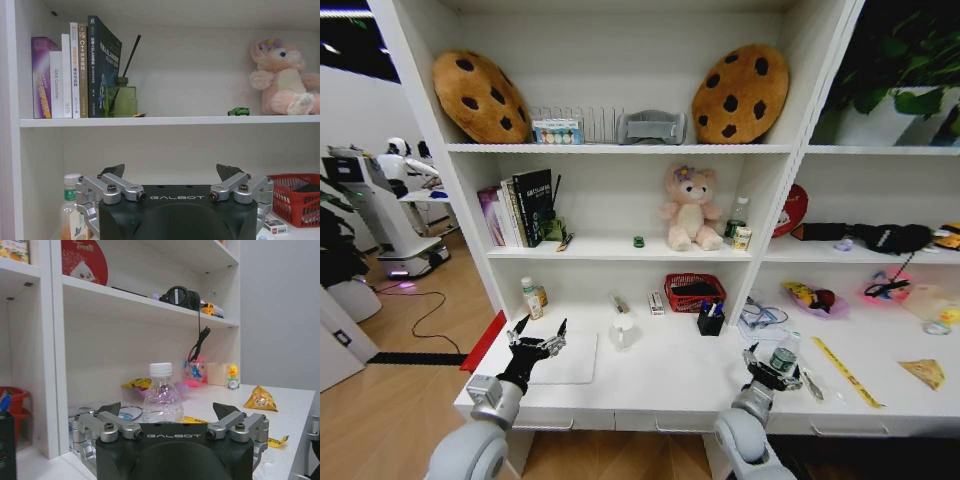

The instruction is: Organize the objects on the table.

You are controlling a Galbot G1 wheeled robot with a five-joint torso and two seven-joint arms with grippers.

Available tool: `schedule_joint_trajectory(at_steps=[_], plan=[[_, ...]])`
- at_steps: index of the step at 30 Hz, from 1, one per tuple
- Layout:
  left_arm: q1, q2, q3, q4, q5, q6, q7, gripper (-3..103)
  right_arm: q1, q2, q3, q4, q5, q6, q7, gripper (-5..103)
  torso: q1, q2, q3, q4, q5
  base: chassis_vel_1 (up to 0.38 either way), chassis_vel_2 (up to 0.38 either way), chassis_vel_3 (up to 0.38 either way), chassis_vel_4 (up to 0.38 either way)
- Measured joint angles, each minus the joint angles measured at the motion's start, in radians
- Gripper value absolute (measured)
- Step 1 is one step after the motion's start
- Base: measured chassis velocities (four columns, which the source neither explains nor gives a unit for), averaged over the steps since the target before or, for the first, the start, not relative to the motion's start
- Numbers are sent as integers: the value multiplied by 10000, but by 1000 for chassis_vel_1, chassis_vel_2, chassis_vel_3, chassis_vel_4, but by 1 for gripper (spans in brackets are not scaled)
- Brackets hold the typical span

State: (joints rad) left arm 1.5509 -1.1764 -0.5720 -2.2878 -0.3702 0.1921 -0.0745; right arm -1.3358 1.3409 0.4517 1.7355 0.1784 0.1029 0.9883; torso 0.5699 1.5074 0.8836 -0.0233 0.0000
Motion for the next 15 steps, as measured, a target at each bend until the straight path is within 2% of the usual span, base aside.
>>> schedule_joint_trajectory(at_steps=[9,15], plan=[[0,0,0,0,0,0,1,100,666,-106,551,-985,534,254,96,100,1,-1,0,1,1,0,0,0,0],[0,0,0,0,0,0,2,100,958,-61,1023,-1475,897,185,-259,100,1,-1,0,1,1,0,0,0,0]])
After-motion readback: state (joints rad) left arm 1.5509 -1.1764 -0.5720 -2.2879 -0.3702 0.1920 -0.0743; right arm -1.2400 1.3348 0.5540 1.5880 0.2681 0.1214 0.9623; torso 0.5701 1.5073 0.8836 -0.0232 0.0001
